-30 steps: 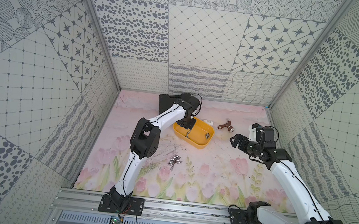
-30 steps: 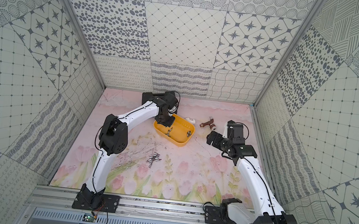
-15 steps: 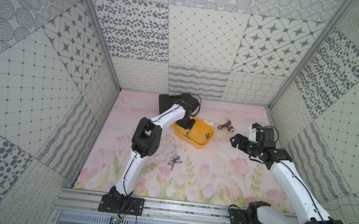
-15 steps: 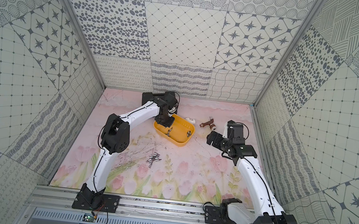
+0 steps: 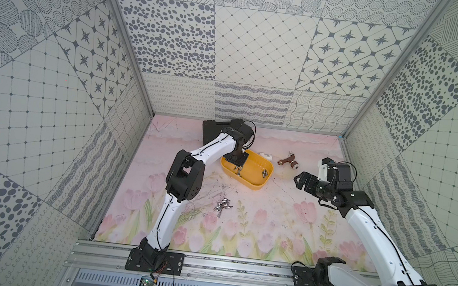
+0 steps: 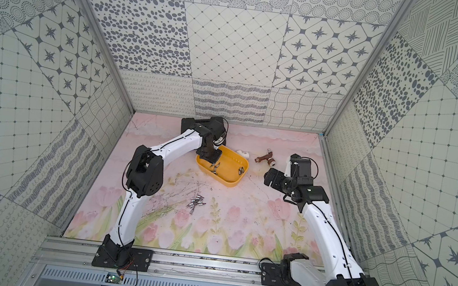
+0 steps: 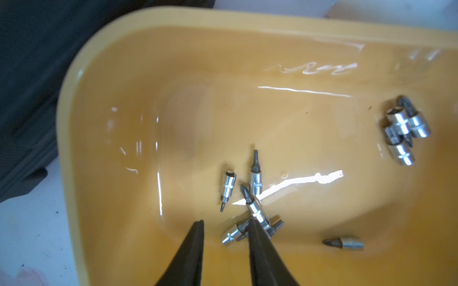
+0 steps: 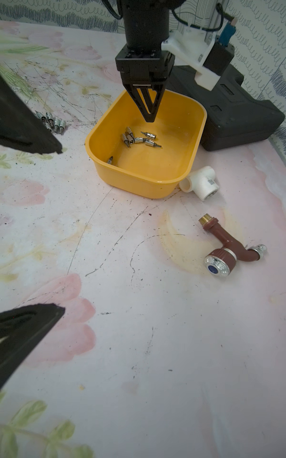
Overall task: Put the bit on the desktop into the storage box
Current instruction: Place the screwdriver bit in the storage box.
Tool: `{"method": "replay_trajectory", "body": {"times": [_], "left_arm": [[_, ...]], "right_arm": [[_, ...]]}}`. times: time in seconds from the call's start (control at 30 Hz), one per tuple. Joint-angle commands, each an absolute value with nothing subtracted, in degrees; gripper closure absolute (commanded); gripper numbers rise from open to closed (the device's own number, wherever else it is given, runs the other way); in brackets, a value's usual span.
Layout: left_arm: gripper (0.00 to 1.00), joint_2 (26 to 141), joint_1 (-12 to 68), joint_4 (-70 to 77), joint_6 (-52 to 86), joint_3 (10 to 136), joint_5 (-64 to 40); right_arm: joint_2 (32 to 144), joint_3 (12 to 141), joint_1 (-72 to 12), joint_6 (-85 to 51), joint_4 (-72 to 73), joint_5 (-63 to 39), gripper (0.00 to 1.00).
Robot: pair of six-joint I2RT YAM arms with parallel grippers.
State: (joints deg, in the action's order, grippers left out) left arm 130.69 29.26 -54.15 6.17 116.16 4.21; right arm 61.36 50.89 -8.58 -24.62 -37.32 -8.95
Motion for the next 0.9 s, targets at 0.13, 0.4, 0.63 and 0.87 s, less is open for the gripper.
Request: {"method": "replay_trajectory", "body": {"times": [0.13, 0.4, 0.63, 0.87], "left_arm": [[0.42, 124.07, 28.99, -51.23, 6.61, 110.50, 3.87], [0.28, 114.41, 28.96, -45.72, 8.03, 100.73, 3.52], [0.16, 102.39, 29.00, -36.53, 12.68, 85.85, 3.32], [0.10, 90.88, 28.98, -28.76, 20.46, 70.73, 2.17]], "right_arm": [[59.86, 52.56, -8.33, -22.51, -37.87, -8.87, 0.04], [58.76, 52.68, -8.35, -21.54, -37.88, -12.57, 0.04], [59.39, 53.82, -8.85, -20.49, -37.75, -16.53, 0.06], [60.64, 55.66, -13.34, -18.57, -37.95, -14.57, 0.14]]}}
